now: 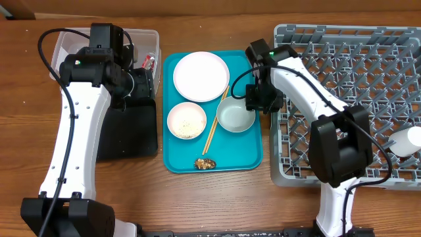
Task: Sort waste into correct bins and load items into the dishwasher
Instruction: 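Reach the right gripper to the white bowl and grasp its rim, then carry the bowl into the dish rack and set it down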
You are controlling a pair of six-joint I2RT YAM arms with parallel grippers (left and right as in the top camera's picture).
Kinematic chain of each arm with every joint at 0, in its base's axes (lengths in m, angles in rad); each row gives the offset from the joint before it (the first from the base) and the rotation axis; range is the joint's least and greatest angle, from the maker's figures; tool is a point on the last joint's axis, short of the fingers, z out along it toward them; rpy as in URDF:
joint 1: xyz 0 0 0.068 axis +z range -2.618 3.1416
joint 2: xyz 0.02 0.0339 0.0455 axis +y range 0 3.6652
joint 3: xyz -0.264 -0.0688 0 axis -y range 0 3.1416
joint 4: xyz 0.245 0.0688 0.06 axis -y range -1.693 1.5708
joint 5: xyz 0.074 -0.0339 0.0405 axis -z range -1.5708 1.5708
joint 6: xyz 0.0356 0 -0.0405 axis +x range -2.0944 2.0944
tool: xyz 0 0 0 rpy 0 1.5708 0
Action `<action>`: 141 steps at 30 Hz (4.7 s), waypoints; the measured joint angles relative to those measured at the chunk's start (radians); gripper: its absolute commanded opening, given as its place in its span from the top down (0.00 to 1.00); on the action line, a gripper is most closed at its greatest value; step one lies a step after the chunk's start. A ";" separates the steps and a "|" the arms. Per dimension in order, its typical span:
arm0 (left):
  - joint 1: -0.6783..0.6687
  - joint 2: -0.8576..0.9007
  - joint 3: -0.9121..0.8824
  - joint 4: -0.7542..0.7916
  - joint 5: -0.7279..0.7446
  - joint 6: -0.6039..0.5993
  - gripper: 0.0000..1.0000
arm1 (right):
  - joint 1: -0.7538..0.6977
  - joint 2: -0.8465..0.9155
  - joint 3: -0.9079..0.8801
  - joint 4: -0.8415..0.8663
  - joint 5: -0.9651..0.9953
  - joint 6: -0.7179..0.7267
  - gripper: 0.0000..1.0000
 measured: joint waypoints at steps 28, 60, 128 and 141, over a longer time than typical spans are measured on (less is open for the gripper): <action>0.000 0.000 0.000 -0.001 0.000 0.000 0.30 | 0.037 0.027 -0.039 0.036 0.003 0.035 0.71; 0.000 0.000 0.000 0.010 0.000 0.000 0.30 | -0.252 -0.345 0.237 0.008 0.668 0.051 0.96; 0.000 0.000 0.000 0.042 -0.012 0.003 0.28 | -0.502 0.027 0.066 -0.045 0.959 0.171 0.67; 0.000 0.000 0.000 0.040 -0.012 0.003 0.26 | -0.474 -0.164 0.056 -0.077 0.611 0.134 0.20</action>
